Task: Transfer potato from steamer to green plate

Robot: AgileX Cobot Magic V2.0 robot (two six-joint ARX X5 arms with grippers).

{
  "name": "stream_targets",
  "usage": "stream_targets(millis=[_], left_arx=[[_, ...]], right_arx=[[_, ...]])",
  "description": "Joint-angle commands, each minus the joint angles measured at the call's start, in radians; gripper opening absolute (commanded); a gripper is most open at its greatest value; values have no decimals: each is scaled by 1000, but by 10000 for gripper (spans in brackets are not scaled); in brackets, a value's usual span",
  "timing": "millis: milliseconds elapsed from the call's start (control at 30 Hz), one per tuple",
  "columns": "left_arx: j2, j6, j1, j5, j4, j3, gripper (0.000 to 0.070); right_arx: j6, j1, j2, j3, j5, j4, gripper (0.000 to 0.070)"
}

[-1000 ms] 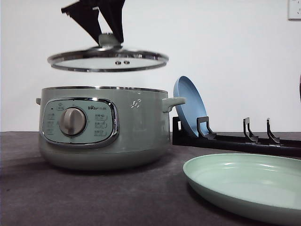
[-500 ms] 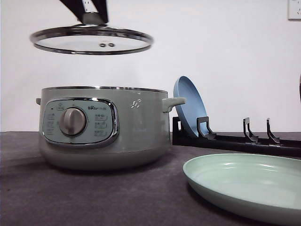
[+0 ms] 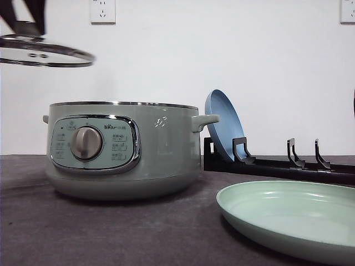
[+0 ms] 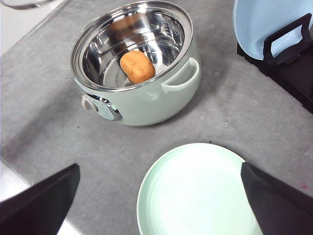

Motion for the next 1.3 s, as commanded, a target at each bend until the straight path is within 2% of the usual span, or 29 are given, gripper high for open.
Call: stream_targets(millis=[0,200,433,600,667,900,1033,1267], left_arx=[[-19,-6,23,3,29,46,0],[-19,-14,91,3,23,45,0],[-19,-14,109,3,14,45,0],[-19,-14,109,3,8,45,0],[-18,-14,108,3,9,45,0],[-18,-22,108,4,5,45,0],[-18,-23,107,4,1,45,0],[-18,-26,103,4,1,45,0]], right_arx=[[-12,4,6,13,4,14,666],[-1,4,6,14,0,38,665],[-2,7,24,14,-20,64,665],[-13,51,148,61,-53,117,611],[-23,80,228,103,-56,124,611],[-129,180,624,374,-58,69,611],[-193,205,870,580,-60,-21,612],[-252,243,1220,928,-55,-107,613]])
